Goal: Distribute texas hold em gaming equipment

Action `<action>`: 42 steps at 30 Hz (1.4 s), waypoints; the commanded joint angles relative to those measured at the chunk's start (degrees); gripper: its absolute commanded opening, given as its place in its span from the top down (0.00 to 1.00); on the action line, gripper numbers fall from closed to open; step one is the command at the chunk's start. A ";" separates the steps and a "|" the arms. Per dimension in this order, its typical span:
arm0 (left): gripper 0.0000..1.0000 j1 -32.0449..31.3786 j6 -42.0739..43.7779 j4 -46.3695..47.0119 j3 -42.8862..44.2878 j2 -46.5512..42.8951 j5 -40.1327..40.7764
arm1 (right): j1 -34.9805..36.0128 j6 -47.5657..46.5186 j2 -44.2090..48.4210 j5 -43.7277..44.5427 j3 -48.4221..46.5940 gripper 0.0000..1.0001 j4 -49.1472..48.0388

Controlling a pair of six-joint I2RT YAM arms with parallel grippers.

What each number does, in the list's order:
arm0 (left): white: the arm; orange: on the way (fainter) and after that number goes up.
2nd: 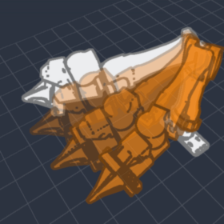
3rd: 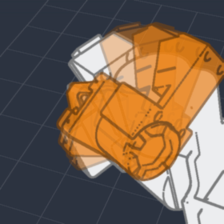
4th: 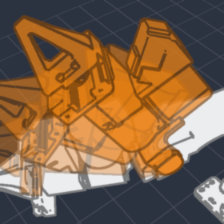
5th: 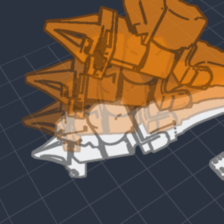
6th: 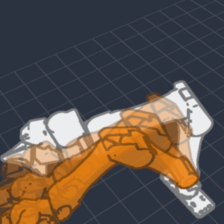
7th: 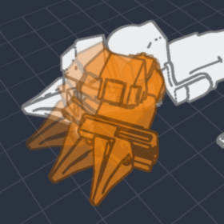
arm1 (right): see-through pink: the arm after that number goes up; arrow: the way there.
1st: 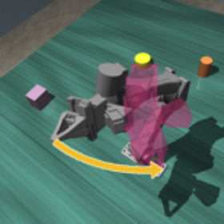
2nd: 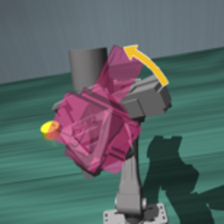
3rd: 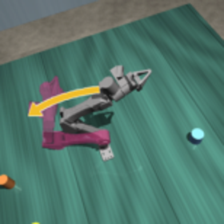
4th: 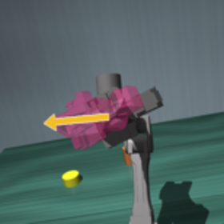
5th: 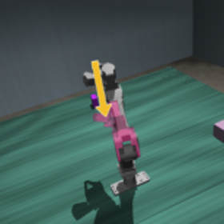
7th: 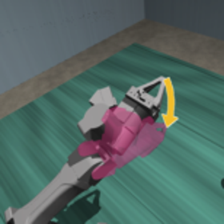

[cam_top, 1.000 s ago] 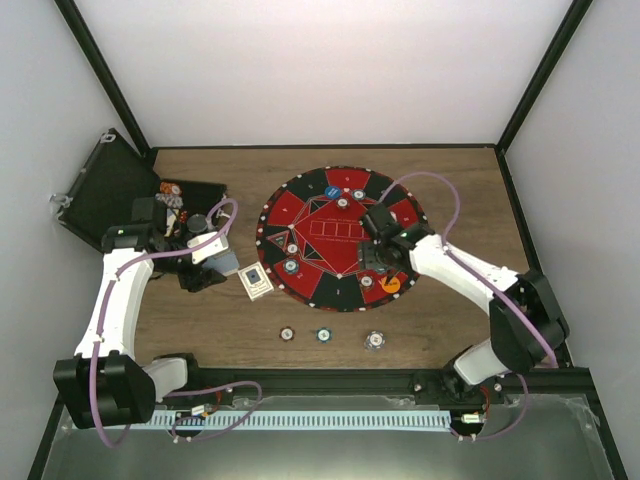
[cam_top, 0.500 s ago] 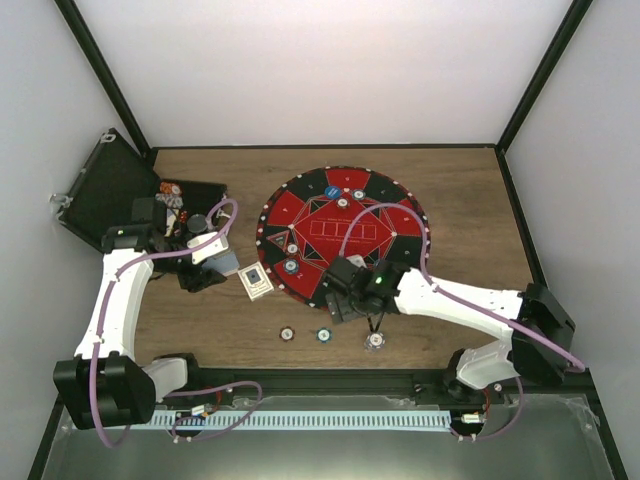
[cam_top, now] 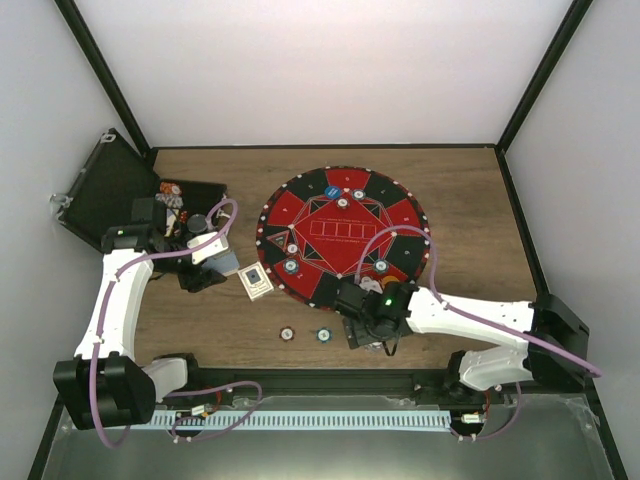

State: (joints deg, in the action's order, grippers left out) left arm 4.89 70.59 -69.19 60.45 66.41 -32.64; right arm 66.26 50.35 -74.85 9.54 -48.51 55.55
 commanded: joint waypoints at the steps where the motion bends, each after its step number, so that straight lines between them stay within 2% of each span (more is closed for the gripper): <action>1: 0.89 0.30 1.29 0.03 0.57 -0.87 -2.32 | 0.43 3.03 2.13 -0.61 1.63 0.12 0.86; 12: 0.89 0.30 1.07 0.31 1.49 -0.50 -3.20 | 0.43 2.66 4.69 -4.41 5.06 0.19 -2.42; 23: 0.89 0.31 1.85 -0.02 1.74 -1.08 -2.62 | 0.37 1.99 2.76 -3.61 6.06 0.34 -3.59; 32: 0.89 0.30 2.10 -0.46 2.26 -0.92 -2.70 | 0.36 2.51 2.44 -1.73 5.45 0.51 -2.49; 42: 0.89 0.28 2.48 -0.81 2.37 -0.85 -3.18 | 0.36 2.16 2.62 -1.05 2.42 0.77 -0.62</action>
State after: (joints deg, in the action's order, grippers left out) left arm 4.89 71.00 -69.34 61.08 66.24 -33.30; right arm 66.26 52.03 -72.93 6.55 -42.70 52.90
